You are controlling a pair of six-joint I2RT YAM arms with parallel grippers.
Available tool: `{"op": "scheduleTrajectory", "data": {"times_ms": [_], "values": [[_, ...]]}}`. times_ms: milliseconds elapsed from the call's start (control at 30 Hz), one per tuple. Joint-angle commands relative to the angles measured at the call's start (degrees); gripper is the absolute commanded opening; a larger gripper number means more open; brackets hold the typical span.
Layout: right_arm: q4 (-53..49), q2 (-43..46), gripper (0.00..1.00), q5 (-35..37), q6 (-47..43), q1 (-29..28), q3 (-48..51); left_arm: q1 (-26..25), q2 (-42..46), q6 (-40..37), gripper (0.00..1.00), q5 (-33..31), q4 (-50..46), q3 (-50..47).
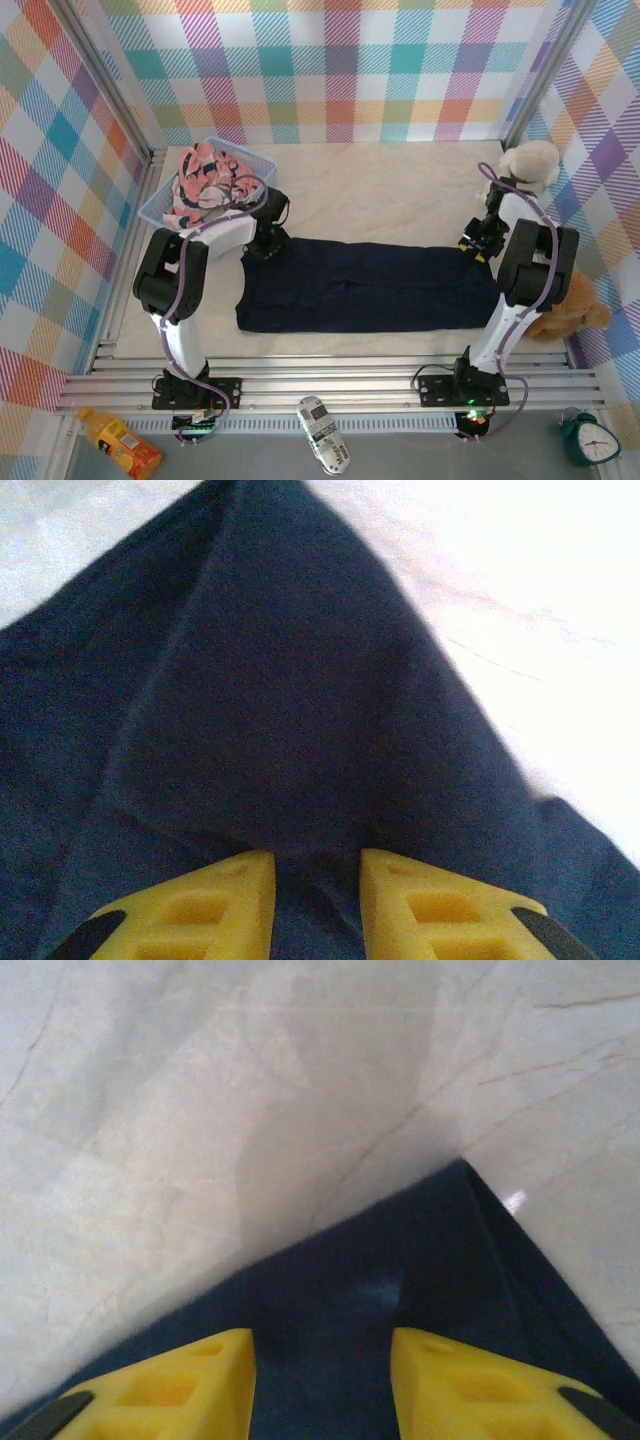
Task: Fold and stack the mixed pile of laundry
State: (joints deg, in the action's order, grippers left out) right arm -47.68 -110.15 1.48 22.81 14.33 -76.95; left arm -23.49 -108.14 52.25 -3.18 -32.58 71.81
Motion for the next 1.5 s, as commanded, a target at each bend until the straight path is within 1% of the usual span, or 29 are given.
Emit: {"op": "scheduleTrajectory", "data": {"times_ms": [0, 167, 300, 367, 433, 500, 567, 600, 667, 800, 867, 967, 1067, 1100, 1200, 1367, 1467], "values": [[-0.87, -4.46, 0.38, -1.12, 2.77, 0.22, -4.53, 0.98, -3.16, 0.41, 0.30, -3.68, -4.86, 2.72], [-0.84, -10.13, 0.37, -2.13, 6.20, 0.24, -11.56, 2.39, -10.16, -0.71, 0.31, -7.17, -7.96, 11.29], [-1.24, -14.85, 0.37, -4.42, 6.55, 0.18, -19.02, 4.44, -17.85, -2.83, 0.34, -7.57, -10.85, 23.79], [-1.57, -16.71, 0.37, -5.91, 5.54, 0.20, -22.75, 4.83, -21.25, -4.82, 0.37, -7.23, -12.98, 31.38], [-1.88, -17.18, 0.38, -7.87, 4.19, 0.10, -25.88, 4.85, -23.61, -6.56, 0.45, -6.84, -15.74, 38.68], [-1.77, -15.66, 0.40, -8.51, 2.39, -0.60, -26.93, 4.85, -24.08, -7.96, 0.62, -5.31, -17.21, 43.35], [-1.07, -12.67, 0.44, -9.03, 0.76, -1.68, -25.92, 4.86, -22.69, -8.56, 0.75, -3.09, -17.70, 44.55], [-0.98, -10.77, 0.48, -8.89, 0.01, -2.55, -24.99, 4.85, -21.29, -8.93, 0.78, -1.83, -17.72, 44.10], [-0.95, -7.12, 0.48, -8.19, -0.88, -4.03, -22.56, 4.86, -18.28, -9.81, 0.80, 0.94, -17.07, 42.12], [0.00, -0.85, 0.49, -6.45, 0.40, -4.58, -15.73, 3.89, -12.21, -10.20, 0.80, 7.51, -14.12, 34.54], [0.19, 0.19, 0.49, -4.85, -0.57, -4.64, -13.89, 2.61, -10.17, -9.42, 0.79, 9.50, -12.29, 29.97], [-3.39, -2.31, 0.48, -1.47, -2.47, -4.32, -15.89, 0.46, -9.33, -7.55, 0.78, 9.65, -9.82, 24.17], [-6.65, -5.95, 0.48, 5.60, -4.04, -3.57, -19.72, -0.15, -9.62, -3.48, 0.78, 9.06, -6.17, 19.22], [-7.04, -7.03, 0.48, 6.23, -4.44, -2.84, -20.79, -0.24, -9.86, -1.88, 0.78, 8.55, -5.31, 17.75], [-7.90, -10.06, 0.48, 6.77, -5.52, -0.92, -23.99, -0.32, -10.96, 0.36, 0.79, 8.29, -4.43, 14.80], [-8.61, -14.53, 0.46, 5.51, -9.07, -0.33, -27.98, -0.41, -11.66, -2.12, 0.80, 6.08, -6.96, 13.45], [-8.77, -16.50, 0.41, 5.42, -9.51, -0.35, -28.66, -0.33, -12.35, -3.66, 0.80, 5.11, -8.20, 14.13]]}}
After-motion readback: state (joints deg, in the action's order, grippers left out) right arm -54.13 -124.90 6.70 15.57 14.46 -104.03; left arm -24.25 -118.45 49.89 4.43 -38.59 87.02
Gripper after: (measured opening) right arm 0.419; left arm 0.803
